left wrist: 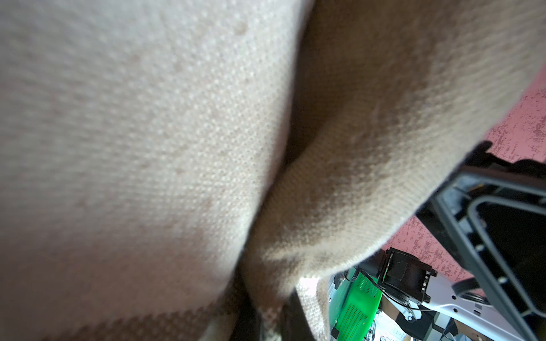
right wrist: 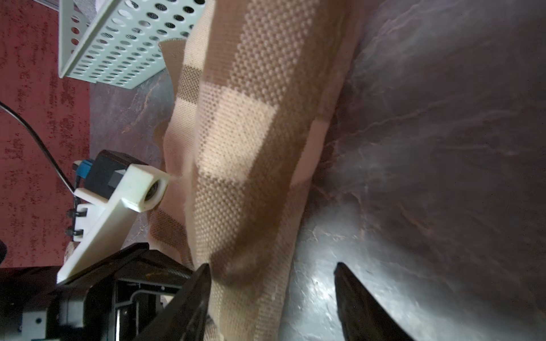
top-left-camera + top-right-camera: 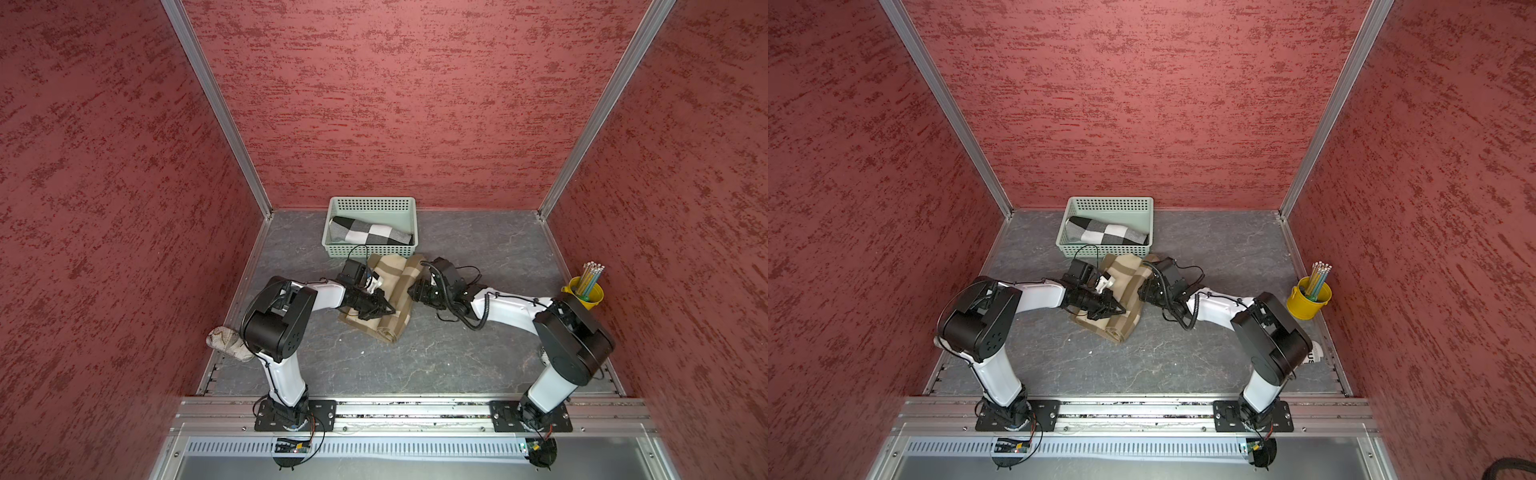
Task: Roll up the scarf and place it into the basket
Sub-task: Roll the scarf at the center of the board.
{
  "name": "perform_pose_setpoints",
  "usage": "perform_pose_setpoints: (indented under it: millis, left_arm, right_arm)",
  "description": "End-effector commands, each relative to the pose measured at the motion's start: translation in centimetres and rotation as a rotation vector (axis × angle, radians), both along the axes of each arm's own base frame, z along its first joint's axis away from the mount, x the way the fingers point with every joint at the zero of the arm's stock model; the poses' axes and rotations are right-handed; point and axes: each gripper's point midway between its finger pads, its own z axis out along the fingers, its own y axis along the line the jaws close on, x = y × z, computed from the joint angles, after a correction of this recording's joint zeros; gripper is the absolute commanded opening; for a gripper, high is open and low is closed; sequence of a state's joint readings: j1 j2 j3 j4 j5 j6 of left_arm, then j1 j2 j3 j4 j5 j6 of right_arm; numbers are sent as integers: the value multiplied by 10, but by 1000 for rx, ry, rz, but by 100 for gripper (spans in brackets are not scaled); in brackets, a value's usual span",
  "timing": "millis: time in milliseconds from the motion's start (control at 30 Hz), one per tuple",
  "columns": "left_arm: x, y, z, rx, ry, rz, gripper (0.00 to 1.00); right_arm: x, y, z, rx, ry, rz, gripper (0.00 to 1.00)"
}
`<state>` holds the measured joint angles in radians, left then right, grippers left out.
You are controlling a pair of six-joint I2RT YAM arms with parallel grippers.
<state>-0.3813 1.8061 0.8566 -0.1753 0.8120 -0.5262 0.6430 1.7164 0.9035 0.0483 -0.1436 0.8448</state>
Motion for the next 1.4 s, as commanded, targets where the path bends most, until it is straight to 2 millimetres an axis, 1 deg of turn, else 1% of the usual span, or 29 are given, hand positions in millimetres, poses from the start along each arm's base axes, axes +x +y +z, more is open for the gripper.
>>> perform_pose_setpoints:
  millis: [0,100,167,200,233,300,333,367,400,433,467,500,567,600,667,733,800,900,1067,1200,1233,1267,1333,1367]
  left_arm:
    - [-12,7,-15,29,62,2,0]
    - [-11,6,-14,29,62,6,0]
    - [-9,6,-13,30,58,14,1]
    - [-7,6,-11,30,51,22,5]
    - [-5,6,-7,30,42,31,11]
    - [0,7,6,31,3,56,27]
    - [2,8,13,36,-23,65,35]
    - [4,10,24,49,-64,73,47]
    - [4,13,33,80,-109,79,59]
    - [5,14,41,114,-153,79,67]
    - [4,15,51,158,-221,71,73]
    - [3,16,59,213,-292,60,75]
    - [-2,16,70,312,-438,25,75]
    - [-7,12,74,360,-530,-10,73]
    - [-17,1,80,466,-758,-105,72]
    - [-28,-11,83,562,-952,-205,72]
    - [-33,-18,80,639,-1053,-270,73]
    - [-35,-30,68,699,-1093,-339,74]
    - [-29,-42,36,842,-1081,-398,78]
    - [-24,-41,17,939,-1052,-419,79]
    - [-23,-38,14,964,-1042,-414,77]
    - [-21,-35,12,985,-1029,-410,63]
    - [-21,-33,15,985,-1010,-399,34]
    - [-24,-36,17,948,-997,-398,24]
  right_arm:
    - [25,11,10,87,-85,13,67]
    - [33,23,10,119,-103,55,66]
    - [35,28,3,117,-79,67,63]
    - [35,29,-3,116,-64,66,59]
    - [33,27,-9,113,-45,59,54]
    - [29,20,-22,99,3,22,29]
    - [27,15,-28,83,33,-2,20]
    - [25,8,-35,51,68,-28,10]
    - [23,0,-41,14,102,-54,3]
    - [22,-6,-44,-14,128,-73,0]
    - [22,-13,-46,-46,148,-88,0]
    - [23,-18,-45,-71,162,-101,0]
    - [25,-23,-41,-92,175,-104,0]
    - [26,-23,-38,-92,180,-98,0]
    - [27,-22,-34,-87,188,-86,0]
    - [29,-20,-32,-90,189,-76,0]
    - [28,-20,-32,-93,196,-74,0]
    - [28,-20,-32,-92,197,-74,0]
    - [27,-21,-28,-93,194,-78,0]
    - [27,-22,-25,-97,192,-76,0]
    - [27,-22,-23,-94,188,-76,0]
    - [27,-22,-22,-94,187,-76,0]
    - [27,-22,-20,-92,180,-76,0]
    - [27,-23,-18,-92,174,-76,0]
